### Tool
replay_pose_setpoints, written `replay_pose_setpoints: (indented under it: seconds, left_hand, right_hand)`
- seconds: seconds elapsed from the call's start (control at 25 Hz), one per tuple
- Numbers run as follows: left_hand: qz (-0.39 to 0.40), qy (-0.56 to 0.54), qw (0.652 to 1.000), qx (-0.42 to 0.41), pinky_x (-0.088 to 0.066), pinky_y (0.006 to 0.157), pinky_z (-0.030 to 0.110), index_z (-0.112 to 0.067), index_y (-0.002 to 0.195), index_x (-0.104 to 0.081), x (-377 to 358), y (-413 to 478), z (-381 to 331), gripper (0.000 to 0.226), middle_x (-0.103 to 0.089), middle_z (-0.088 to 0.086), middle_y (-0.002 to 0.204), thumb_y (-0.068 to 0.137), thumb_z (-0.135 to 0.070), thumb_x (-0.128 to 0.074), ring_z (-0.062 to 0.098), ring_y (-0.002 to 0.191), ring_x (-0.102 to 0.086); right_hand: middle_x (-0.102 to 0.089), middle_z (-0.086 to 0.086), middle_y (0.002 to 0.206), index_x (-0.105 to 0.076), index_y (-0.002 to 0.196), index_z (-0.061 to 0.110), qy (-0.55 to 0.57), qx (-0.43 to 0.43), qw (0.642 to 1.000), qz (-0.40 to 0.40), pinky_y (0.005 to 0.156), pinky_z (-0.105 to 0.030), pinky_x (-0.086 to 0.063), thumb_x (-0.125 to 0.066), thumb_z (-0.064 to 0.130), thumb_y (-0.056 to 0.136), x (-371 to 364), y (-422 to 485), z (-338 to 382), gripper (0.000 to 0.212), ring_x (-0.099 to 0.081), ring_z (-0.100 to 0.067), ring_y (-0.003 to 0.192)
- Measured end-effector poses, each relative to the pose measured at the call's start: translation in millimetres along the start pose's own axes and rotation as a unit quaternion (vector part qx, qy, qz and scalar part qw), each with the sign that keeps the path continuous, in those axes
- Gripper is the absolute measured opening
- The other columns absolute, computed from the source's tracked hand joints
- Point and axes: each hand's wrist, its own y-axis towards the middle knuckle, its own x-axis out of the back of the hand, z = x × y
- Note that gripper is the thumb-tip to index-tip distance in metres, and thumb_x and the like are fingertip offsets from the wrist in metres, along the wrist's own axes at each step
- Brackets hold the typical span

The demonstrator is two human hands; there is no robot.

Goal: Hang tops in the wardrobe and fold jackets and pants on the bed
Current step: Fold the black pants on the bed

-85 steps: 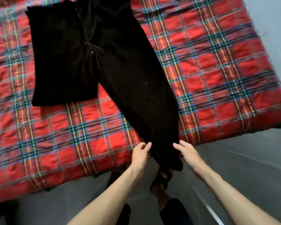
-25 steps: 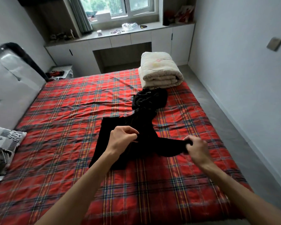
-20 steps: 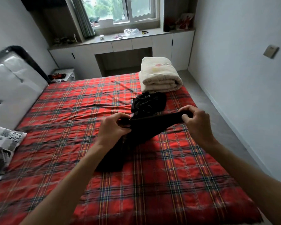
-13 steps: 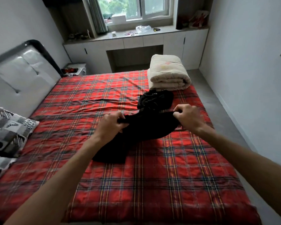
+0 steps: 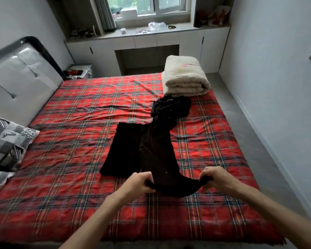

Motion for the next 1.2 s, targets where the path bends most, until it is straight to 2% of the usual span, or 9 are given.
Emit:
replay_pose_setpoints:
  seconds: [0.12,0.24,0.32,0.4,0.52,0.8,0.96,1.08,1.2]
  left_hand:
    - [-0.045,-0.070,0.996,-0.020,-0.057,0.077,0.038,-0.014,0.079,-0.062,3.5,-1.5,1.6,0.020,-0.071,-0.002,0.083,0.076,-0.011,-0.082,0.012,0.079,-0.069]
    - [-0.120,-0.178,0.976,-0.019,-0.055,0.075,0.026,-0.009,0.076,-0.051,18.7,-2.4,3.4,0.028,-0.072,0.003,0.089,0.080,-0.006,-0.078,0.012,0.081,-0.068]
    - [-0.098,-0.185,0.978,-0.010,-0.053,0.072,0.023,-0.012,0.075,-0.047,18.7,-3.4,11.7,0.030,-0.071,-0.003,0.084,0.082,-0.009,-0.077,0.006,0.077,-0.063]
    - [-0.018,-0.119,0.992,0.034,-0.044,0.066,0.027,-0.024,0.070,-0.046,1.9,-7.4,31.6,0.033,-0.061,-0.012,0.071,0.081,-0.020,-0.077,0.002,0.067,-0.052]
    - [0.084,-0.053,0.990,0.097,-0.042,0.067,0.029,-0.023,0.075,-0.053,-25.8,-13.9,61.0,0.024,-0.061,-0.007,0.076,0.081,-0.029,-0.076,0.003,0.069,-0.050]
    - [-0.075,-0.187,0.972,0.118,-0.046,0.066,0.029,-0.020,0.077,-0.056,-1.6,47.0,83.5,0.021,-0.062,-0.003,0.071,0.082,-0.022,-0.076,0.006,0.069,-0.058]
    - [-0.159,-0.275,0.937,0.144,-0.052,0.071,0.030,-0.023,0.085,-0.071,23.2,139.8,125.5,0.006,-0.075,0.002,0.083,0.086,-0.018,-0.074,0.013,0.081,-0.070]
    - [-0.183,-0.286,0.925,0.172,-0.054,0.077,0.039,-0.017,0.090,-0.074,30.6,224.7,180.5,0.014,-0.075,0.007,0.089,0.083,-0.030,-0.075,0.023,0.088,-0.072]
    - [-0.167,-0.295,0.920,0.198,-0.051,0.077,0.040,-0.015,0.087,-0.072,21.5,306.8,247.0,0.015,-0.075,0.007,0.087,0.085,-0.030,-0.073,0.018,0.082,-0.069]
  right_hand:
    - [-0.065,0.003,0.074,-0.066,0.076,0.026,0.057,-0.007,0.997,-0.050,0.062,-0.036,-0.056,-0.080,0.005,0.078,2.0,5.0,9.4,0.025,-0.064,-0.008,0.060]
    - [-0.066,0.008,0.078,-0.067,0.082,0.021,0.068,0.038,0.978,-0.193,0.065,-0.024,-0.051,-0.082,0.012,0.076,5.3,12.7,31.4,0.018,-0.063,-0.011,0.073]
    - [-0.063,0.011,0.082,-0.066,0.081,0.021,0.048,0.058,0.968,-0.241,0.068,-0.019,-0.047,-0.082,0.014,0.077,-0.8,16.8,37.6,0.018,-0.059,-0.010,0.078]
    - [-0.062,0.013,0.077,-0.060,0.075,0.028,0.068,0.031,0.988,-0.136,0.067,-0.020,-0.044,-0.077,0.014,0.082,-19.0,16.4,31.2,0.023,-0.057,-0.006,0.074]
    - [-0.057,0.011,0.069,-0.050,0.071,0.033,0.033,-0.033,0.997,0.067,0.061,-0.026,-0.039,-0.068,0.019,0.087,-49.6,16.4,10.3,0.028,-0.050,-0.003,0.062]
    - [-0.055,0.003,0.069,-0.053,0.079,0.013,0.184,-0.074,0.978,-0.055,0.059,-0.020,-0.035,-0.068,0.019,0.092,-39.4,82.5,2.1,0.021,-0.048,-0.004,0.062]
    - [-0.060,-0.011,0.079,-0.055,0.086,0.006,0.282,-0.088,0.951,-0.094,0.061,-0.026,-0.043,-0.064,0.022,0.095,-26.9,193.8,-32.5,0.020,-0.056,-0.012,0.068]
    - [-0.061,0.000,0.075,-0.058,0.086,0.013,0.314,-0.130,0.935,-0.102,0.063,-0.025,-0.043,-0.061,0.014,0.096,-39.3,292.8,-80.4,0.010,-0.057,-0.007,0.067]
    - [-0.064,0.006,0.076,-0.061,0.087,0.016,0.324,-0.190,0.922,-0.096,0.070,-0.029,-0.043,-0.053,-0.004,0.094,-69.3,379.9,-143.3,0.022,-0.060,-0.006,0.070]
